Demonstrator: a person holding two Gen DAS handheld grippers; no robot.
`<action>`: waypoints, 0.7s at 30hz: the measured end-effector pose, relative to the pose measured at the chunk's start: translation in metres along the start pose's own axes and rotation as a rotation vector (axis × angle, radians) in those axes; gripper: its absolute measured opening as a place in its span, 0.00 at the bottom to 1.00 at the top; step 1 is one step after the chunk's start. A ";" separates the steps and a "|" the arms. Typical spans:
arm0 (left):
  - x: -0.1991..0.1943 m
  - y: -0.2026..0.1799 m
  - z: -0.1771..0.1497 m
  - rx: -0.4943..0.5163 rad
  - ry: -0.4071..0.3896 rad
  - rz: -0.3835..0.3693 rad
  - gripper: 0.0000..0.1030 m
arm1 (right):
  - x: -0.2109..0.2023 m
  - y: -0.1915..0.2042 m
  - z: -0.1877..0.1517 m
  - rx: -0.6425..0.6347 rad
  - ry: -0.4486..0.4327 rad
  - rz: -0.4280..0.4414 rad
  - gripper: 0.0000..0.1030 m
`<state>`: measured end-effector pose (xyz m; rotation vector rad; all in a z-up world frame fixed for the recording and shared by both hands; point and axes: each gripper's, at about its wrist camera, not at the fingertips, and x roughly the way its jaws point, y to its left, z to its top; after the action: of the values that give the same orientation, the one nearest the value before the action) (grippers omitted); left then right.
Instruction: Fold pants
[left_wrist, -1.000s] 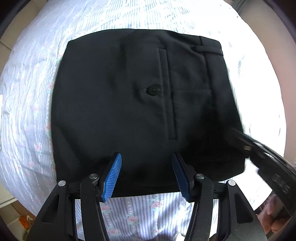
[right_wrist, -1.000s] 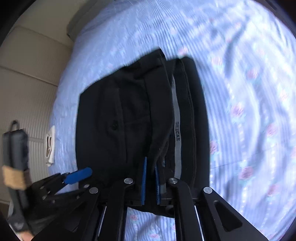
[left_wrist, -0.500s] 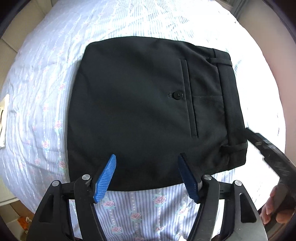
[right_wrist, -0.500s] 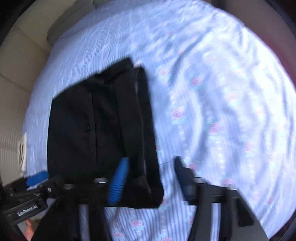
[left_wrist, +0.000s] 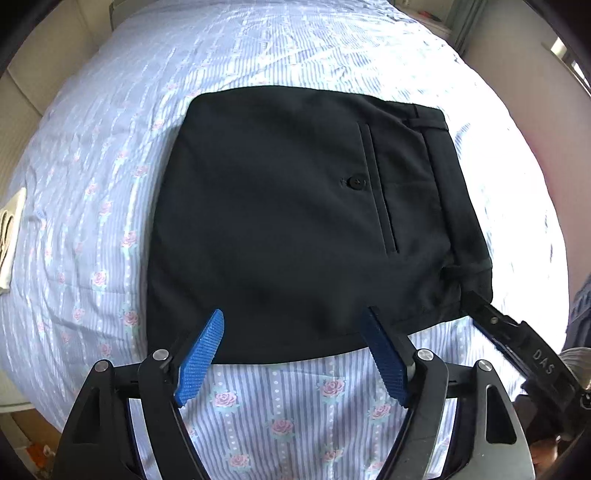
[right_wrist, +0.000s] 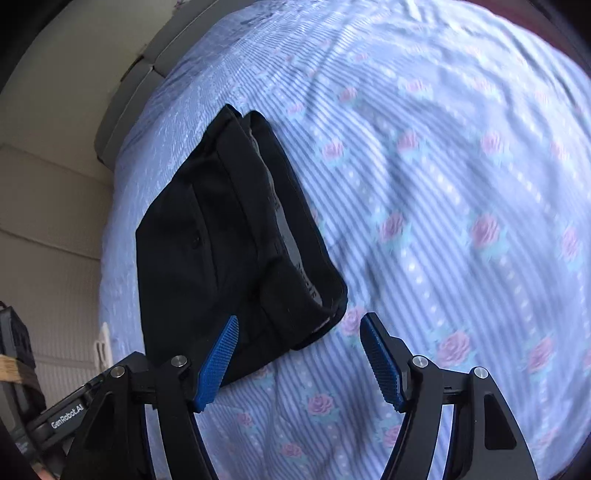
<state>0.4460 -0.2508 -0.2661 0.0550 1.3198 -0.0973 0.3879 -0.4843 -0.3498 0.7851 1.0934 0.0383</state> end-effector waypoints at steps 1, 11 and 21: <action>0.003 0.000 0.000 0.007 -0.001 -0.005 0.75 | 0.003 -0.003 -0.002 0.012 -0.004 0.021 0.67; 0.018 -0.009 -0.003 0.082 -0.054 -0.014 0.76 | 0.037 -0.012 -0.009 0.060 -0.080 0.152 0.68; 0.034 0.027 -0.006 0.027 -0.069 -0.052 0.77 | 0.071 0.012 0.017 0.020 -0.155 0.097 0.53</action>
<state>0.4511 -0.2245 -0.3008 0.0394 1.2511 -0.1601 0.4400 -0.4565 -0.3941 0.8446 0.9096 0.0474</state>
